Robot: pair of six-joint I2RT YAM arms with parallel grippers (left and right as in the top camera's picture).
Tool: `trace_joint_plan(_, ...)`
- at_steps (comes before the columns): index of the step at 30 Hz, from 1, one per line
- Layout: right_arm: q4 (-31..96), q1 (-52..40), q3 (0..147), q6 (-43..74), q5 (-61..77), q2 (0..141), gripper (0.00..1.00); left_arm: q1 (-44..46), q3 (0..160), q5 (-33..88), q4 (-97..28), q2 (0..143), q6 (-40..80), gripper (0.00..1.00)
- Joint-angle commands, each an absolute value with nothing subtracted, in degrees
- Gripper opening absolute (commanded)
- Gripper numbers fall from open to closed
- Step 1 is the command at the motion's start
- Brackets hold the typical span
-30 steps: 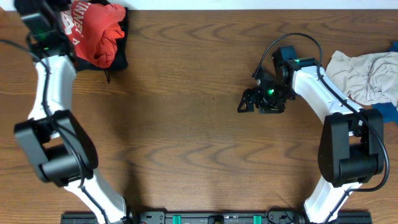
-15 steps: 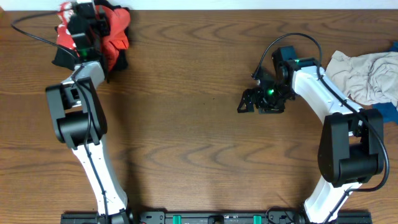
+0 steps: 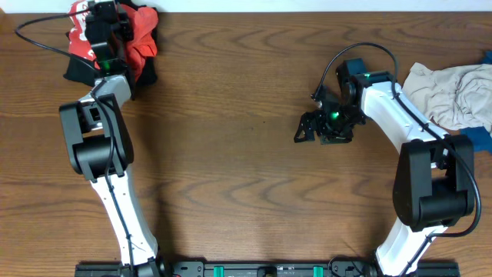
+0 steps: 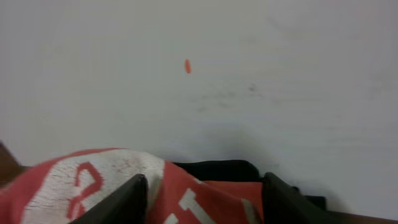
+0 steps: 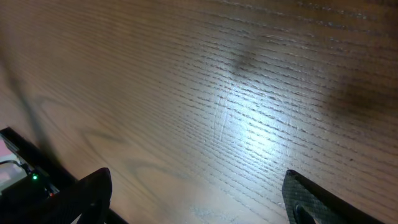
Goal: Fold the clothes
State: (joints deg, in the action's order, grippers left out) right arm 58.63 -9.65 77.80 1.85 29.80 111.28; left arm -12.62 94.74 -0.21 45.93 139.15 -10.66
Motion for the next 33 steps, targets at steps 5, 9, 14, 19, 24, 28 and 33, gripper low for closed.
trace_joint_plan(5,58.74,-11.38,77.67,0.80,30.28,109.75,0.86,-17.67,93.10,-5.21,42.61,135.98,-13.72,0.68)
trace_joint_plan(9,58.70,-11.66,77.67,0.80,30.26,109.75,0.86,-17.67,93.10,-5.19,45.12,133.78,-13.72,0.68)
trace_joint_plan(14,57.76,-11.68,77.67,0.80,30.26,109.75,0.86,-17.93,93.10,-5.17,44.88,131.28,-13.67,0.68)
trace_joint_plan(19,57.58,-11.68,77.67,0.78,30.26,109.75,0.86,-17.91,93.10,-4.97,42.19,131.24,-13.65,0.68)
trace_joint_plan(24,57.43,-11.70,77.67,0.78,30.26,109.75,0.87,-17.76,93.14,-4.97,48.62,129.56,-13.65,0.68)
trace_joint_plan(28,56.71,-11.70,77.67,0.78,30.26,109.75,0.87,-17.67,93.17,-4.95,48.34,127.92,-13.13,0.68)
trace_joint_plan(33,55.96,-11.70,77.67,0.78,30.26,109.75,0.87,-17.69,93.14,-0.54,39.00,128.73,-9.58,0.68)
